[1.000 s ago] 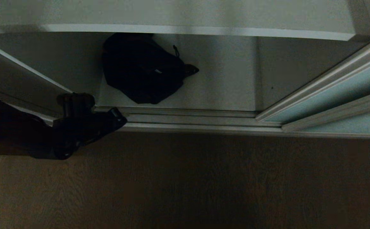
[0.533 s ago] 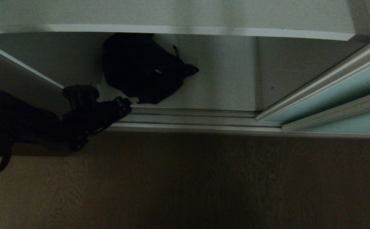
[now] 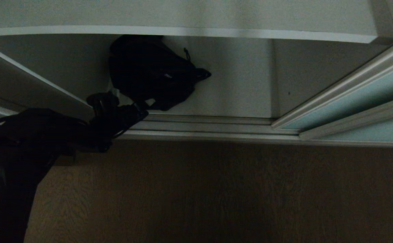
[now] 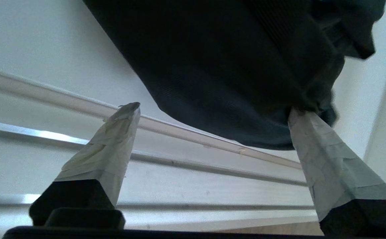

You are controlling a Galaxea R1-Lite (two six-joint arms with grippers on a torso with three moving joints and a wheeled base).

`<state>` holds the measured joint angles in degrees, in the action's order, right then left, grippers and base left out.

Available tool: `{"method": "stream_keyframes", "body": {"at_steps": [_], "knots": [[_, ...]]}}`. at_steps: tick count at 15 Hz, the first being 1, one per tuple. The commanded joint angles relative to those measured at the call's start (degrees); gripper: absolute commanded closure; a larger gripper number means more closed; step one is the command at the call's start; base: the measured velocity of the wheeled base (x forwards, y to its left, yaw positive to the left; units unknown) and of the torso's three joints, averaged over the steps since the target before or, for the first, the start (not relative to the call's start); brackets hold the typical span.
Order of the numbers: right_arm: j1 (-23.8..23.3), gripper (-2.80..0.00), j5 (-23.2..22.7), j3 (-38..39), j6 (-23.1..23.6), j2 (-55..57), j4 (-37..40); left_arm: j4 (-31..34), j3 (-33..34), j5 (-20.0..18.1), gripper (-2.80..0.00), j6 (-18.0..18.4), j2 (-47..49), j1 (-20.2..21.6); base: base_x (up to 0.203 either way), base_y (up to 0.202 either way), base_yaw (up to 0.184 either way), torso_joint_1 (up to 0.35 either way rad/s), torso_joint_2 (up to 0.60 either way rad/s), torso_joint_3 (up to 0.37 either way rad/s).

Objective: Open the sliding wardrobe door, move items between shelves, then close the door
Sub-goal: Place the bag on the higher shelf

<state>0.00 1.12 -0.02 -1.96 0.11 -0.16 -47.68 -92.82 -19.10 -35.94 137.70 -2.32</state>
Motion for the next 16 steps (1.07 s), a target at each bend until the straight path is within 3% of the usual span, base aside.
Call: {"method": "stream_keyframes", "body": {"at_steps": [1, 6, 9, 16], "knots": [[0.0, 0.0, 0.0, 0.0, 0.0, 0.0, 0.0, -0.2, -3.1, -0.9, -2.8, -0.1, 3.6, -0.1, 0.0, 0.0, 0.0, 0.0, 0.0, 0.0], [0.0, 0.0, 0.0, 0.0, 0.0, 0.0, 0.0, -1.7, -7.3, -2.7, -2.8, 0.1, 4.2, 1.2, 0.0, 0.0, 0.0, 0.0, 0.0, 0.0], [0.0, 0.0, 0.0, 0.0, -0.1, 0.0, 0.0, -2.1, -9.2, -6.4, -2.8, 0.4, 5.0, 1.4, 0.0, 0.0, 0.0, 0.0, 0.0, 0.0], [0.0, 0.0, 0.0, 0.0, 0.0, 0.0, 0.0, -6.2, -13.0, -7.4, -2.8, 0.6, 9.1, 0.9, 0.0, 0.0, 0.0, 0.0, 0.0, 0.0]]}}
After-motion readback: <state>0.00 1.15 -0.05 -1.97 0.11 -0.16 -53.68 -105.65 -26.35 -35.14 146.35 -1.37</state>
